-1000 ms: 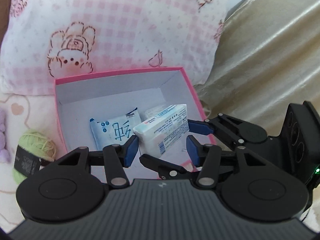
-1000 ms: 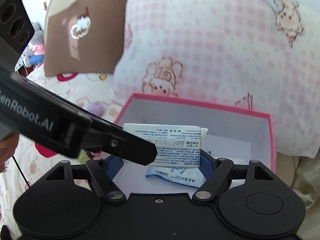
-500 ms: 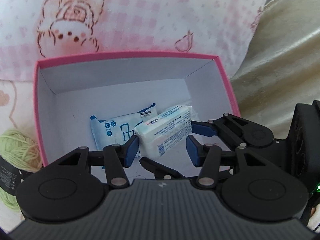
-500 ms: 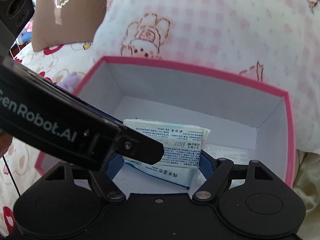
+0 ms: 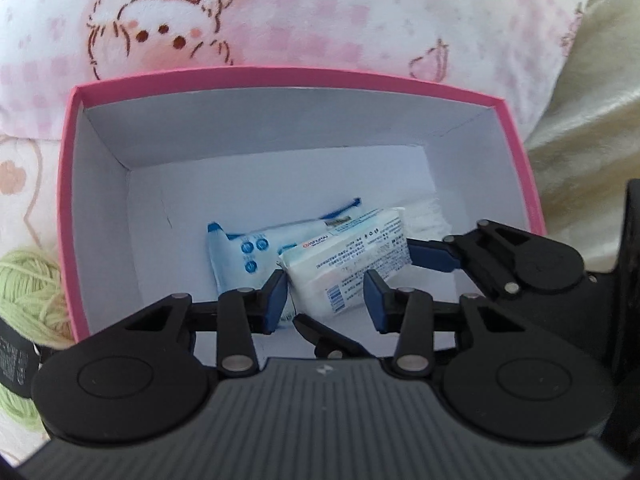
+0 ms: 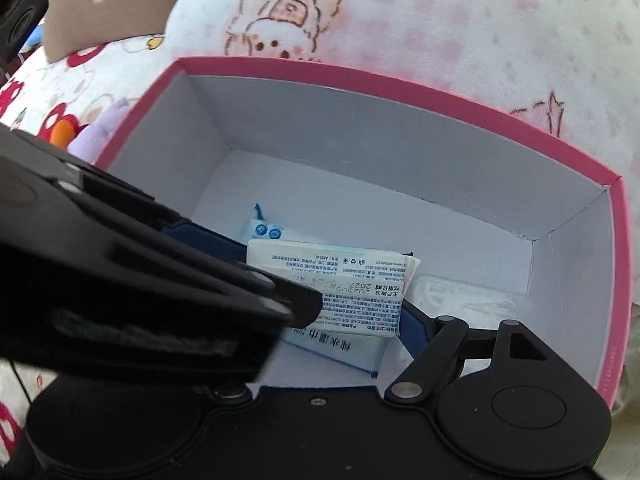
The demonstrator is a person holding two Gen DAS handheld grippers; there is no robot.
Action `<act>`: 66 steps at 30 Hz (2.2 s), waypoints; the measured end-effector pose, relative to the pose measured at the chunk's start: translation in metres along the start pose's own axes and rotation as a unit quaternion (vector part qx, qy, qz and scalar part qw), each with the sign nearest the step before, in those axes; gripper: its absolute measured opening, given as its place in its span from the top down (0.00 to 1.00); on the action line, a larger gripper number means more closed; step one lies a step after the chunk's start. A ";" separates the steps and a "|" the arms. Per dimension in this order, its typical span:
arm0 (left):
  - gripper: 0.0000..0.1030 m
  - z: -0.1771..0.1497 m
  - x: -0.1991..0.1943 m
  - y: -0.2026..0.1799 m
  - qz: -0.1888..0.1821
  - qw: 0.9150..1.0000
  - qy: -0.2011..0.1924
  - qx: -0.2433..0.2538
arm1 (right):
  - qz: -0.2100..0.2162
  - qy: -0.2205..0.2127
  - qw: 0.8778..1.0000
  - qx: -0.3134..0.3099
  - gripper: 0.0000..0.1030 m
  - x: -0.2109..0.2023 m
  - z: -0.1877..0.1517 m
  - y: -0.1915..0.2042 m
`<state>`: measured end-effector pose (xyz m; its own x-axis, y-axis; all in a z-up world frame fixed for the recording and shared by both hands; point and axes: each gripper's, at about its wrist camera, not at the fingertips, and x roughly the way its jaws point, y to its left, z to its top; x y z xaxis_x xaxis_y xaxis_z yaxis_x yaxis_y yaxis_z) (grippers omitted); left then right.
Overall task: Organize objects
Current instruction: 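Lower the white medicine box into the pink box with the left gripper, then open the left gripper and withdraw it from the pink box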
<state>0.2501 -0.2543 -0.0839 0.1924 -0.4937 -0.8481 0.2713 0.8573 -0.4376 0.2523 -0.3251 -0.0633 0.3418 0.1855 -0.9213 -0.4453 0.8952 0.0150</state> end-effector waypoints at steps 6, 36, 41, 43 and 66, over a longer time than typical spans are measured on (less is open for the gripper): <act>0.63 0.003 0.002 0.007 0.011 1.000 -0.009 -0.006 | -0.015 -0.001 1.000 -0.016 0.19 -0.001 -0.004 0.003; 0.50 -0.045 -0.137 -0.016 0.010 0.995 -0.076 0.062 | -0.085 -0.103 0.991 0.013 0.27 -0.120 -0.065 0.070; 0.50 -0.064 -0.175 -0.014 0.027 0.993 -0.089 0.076 | -0.094 -0.103 0.990 0.006 0.25 -0.138 -0.073 0.080; 0.50 -0.069 -0.190 -0.011 0.023 0.993 -0.092 0.072 | -0.094 -0.105 0.990 0.001 0.24 -0.149 -0.078 0.085; 0.44 -0.126 -0.283 0.007 0.032 0.992 -0.077 0.094 | -0.044 -0.174 0.980 -0.084 0.11 -0.206 -0.095 0.170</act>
<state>0.0788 -0.0904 0.1155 0.3529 -0.4690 -0.8096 0.4232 0.8518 -0.3089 0.0271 -0.2500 0.0923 0.6340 0.2627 -0.7274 -0.5205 0.8406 -0.1501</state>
